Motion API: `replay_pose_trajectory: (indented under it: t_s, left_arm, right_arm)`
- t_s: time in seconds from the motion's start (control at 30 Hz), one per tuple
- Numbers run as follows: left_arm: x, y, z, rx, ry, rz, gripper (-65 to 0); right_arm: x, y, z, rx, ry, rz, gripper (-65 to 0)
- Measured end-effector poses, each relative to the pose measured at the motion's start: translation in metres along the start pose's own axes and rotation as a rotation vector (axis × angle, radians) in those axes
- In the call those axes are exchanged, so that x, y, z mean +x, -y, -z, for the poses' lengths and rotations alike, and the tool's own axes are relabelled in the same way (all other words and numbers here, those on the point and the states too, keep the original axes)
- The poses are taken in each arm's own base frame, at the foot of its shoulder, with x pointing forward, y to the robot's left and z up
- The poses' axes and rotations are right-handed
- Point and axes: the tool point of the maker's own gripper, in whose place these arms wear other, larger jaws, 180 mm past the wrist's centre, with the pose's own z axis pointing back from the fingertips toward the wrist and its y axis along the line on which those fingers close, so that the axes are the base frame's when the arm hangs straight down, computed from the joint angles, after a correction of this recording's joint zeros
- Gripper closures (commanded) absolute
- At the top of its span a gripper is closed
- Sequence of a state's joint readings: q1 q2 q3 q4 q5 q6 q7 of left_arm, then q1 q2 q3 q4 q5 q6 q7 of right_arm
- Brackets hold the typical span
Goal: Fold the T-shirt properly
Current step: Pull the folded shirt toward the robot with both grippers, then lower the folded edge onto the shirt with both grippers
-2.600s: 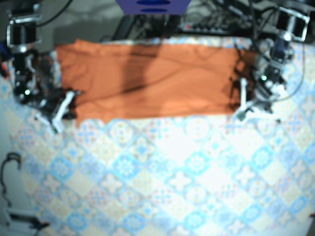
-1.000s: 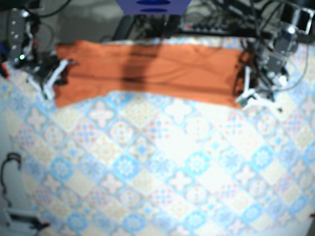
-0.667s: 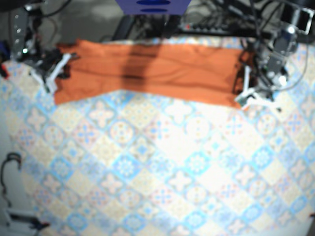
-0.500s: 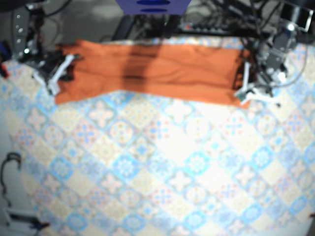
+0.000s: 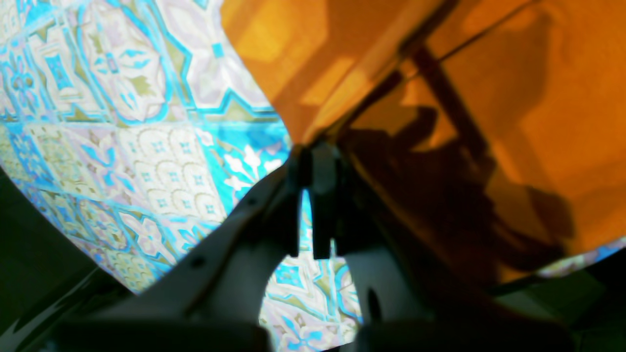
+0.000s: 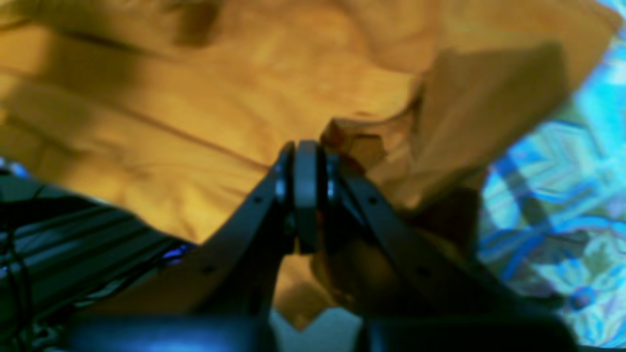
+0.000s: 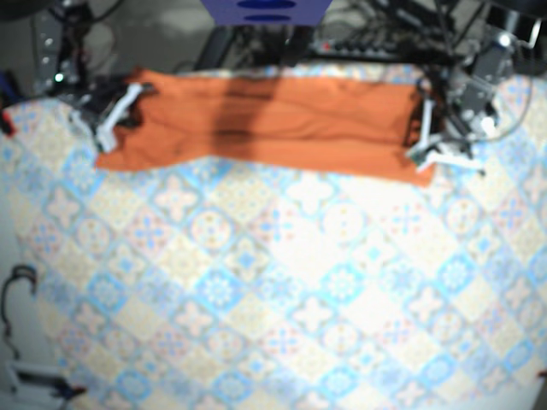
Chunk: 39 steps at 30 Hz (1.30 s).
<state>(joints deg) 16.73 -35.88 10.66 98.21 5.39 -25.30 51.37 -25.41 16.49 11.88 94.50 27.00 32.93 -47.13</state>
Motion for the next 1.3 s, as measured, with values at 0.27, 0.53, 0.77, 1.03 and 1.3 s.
replay_pose_trajectory:
  t_s: [0.27,0.53,0.77,1.03,1.3]
  left_arm:
    - [-0.003,0.004,0.000,-0.009,-0.006,0.002,0.0]
    - [0.002,0.014,-0.007,-0.017,0.017,0.019,0.0]
    - [0.001,0.014,-0.007,-0.017,0.014,0.019,0.0]
    - [-0.005,0.015,-0.004,-0.024,-0.004,0.014,0.0]
    - [-0.006,0.015,-0.003,-0.026,-0.009,0.012,0.0]
  right_arm:
    - [0.001,0.002,0.000,-0.005,0.003,0.000,0.0]
    - [-0.004,-0.001,-0.003,-0.007,-0.021,-0.002,0.0]
    - [0.006,-0.004,-0.006,-0.008,0.003,-0.020,0.0]
    - [0.027,-0.012,-0.012,0.012,0.066,-0.036,0.0]
    - [0.033,-0.016,-0.023,0.037,0.123,0.020,0.0]
